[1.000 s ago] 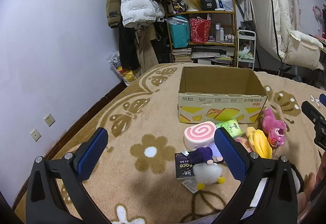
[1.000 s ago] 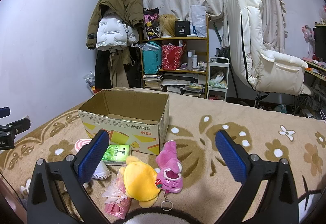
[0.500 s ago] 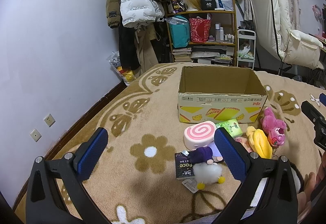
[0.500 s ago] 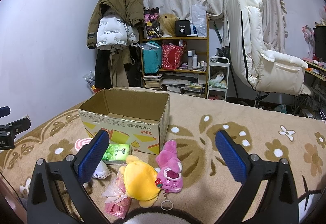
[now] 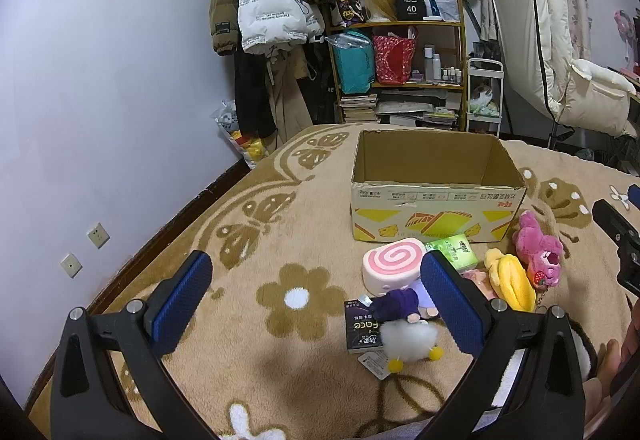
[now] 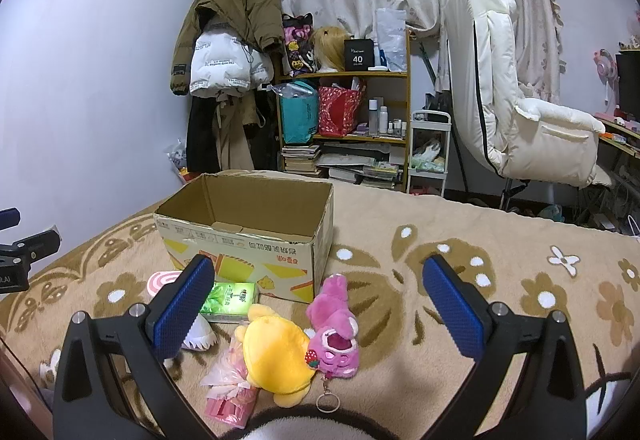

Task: Organize soft objects
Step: 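Grasp the swirl cushion with the left tool while the right tool grasps the pink bear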

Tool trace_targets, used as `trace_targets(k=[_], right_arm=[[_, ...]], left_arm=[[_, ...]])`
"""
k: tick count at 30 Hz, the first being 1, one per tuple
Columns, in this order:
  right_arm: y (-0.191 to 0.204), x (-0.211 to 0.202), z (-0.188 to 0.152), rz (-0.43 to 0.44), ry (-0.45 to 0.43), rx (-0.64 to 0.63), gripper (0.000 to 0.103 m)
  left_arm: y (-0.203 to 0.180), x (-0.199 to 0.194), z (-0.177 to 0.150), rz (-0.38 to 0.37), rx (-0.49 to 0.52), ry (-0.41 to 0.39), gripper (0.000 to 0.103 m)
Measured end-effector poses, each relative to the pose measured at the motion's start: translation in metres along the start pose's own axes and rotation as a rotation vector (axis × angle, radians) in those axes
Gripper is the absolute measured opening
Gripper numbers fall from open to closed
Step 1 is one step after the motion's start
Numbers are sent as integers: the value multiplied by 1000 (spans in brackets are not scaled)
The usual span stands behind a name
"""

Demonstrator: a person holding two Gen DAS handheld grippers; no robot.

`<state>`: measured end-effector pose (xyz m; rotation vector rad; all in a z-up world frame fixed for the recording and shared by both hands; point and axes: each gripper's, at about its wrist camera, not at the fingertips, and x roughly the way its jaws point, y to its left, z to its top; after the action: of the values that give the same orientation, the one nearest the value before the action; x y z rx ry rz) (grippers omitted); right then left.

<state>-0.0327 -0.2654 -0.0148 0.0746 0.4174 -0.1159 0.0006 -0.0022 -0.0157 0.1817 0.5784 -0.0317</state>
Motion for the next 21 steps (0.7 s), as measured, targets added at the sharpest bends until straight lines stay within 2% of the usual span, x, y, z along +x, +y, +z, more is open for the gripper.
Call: trace_targets(k=[8,21], right_arm=[[1,-1,-2,8,1,3,103],[4,13,6,33,67,-14,103]], left_arm=[[1,1,1,8,2,4,103],[-2,19,17,-26,18,93,103]])
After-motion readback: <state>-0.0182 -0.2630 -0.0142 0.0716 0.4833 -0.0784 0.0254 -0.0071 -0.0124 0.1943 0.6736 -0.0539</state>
